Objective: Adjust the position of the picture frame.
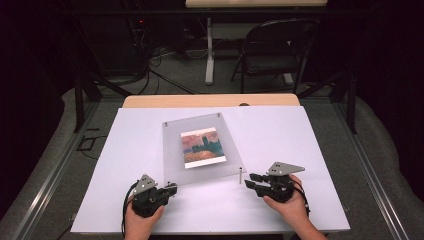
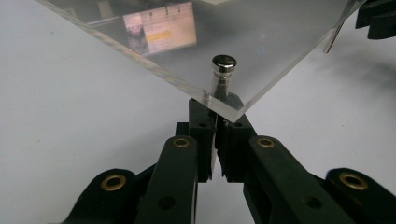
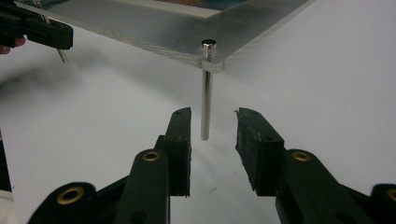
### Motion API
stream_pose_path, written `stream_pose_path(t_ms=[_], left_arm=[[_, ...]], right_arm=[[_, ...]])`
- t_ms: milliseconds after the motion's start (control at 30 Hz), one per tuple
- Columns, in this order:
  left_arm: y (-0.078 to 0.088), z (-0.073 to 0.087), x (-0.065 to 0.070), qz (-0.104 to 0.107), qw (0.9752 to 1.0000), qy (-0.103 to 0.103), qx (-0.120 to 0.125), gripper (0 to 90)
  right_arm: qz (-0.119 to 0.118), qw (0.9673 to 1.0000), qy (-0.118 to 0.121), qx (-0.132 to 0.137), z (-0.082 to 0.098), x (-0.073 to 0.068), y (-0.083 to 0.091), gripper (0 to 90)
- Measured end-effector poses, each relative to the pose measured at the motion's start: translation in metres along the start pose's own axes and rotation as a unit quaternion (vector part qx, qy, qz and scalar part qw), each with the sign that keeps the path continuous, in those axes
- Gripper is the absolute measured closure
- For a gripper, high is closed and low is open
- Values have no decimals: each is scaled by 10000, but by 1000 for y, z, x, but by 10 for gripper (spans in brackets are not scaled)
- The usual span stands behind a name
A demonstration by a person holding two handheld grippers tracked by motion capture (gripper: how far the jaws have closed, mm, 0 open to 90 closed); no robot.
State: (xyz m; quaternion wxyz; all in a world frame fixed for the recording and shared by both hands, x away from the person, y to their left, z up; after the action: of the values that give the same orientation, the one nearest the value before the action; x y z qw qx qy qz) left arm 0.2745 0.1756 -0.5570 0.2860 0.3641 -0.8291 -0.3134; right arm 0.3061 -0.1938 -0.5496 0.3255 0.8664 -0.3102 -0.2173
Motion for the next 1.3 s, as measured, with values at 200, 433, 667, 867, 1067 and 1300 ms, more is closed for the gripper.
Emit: stream_pose_path(t_ms=[200,433,667,867,1067,1300], left_arm=[[3,-3,-2,55,10000,27,58,851],[5,-4,-2,82,9999,23,84,851],[6,-4,-3,75,9999,57,107,851],[6,-5,-2,76,9999,54,134,851],[9,-11,-3,33,9998,-75,172,851],[14,-22,0,34,9990,-286,353,850]], right_arm=[[-107,9999,14,-26,-12,-1,-14,680],[-184,9997,134,-114,-24,-5,-31,723],[-119,9997,176,-119,-28,-5,-38,828],[-177,9998,90,-93,-27,-2,-37,851],[-189,9998,49,-96,-27,-2,-37,854],[-243,9995,-181,14,-25,1,-35,854]])
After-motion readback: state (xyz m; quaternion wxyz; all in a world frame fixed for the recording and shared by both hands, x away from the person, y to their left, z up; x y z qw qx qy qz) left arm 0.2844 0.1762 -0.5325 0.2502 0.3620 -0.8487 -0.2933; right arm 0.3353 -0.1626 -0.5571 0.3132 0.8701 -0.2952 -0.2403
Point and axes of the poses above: each handheld gripper's, and its own axes: y roughly backward along the jaws, z roughly out of its underside, x roughly to its right, the point moved 2 cm from there along -y, roughly forward along the jaws, and after that the axes turned 14 degrees about -x, right-handed, at the moved point
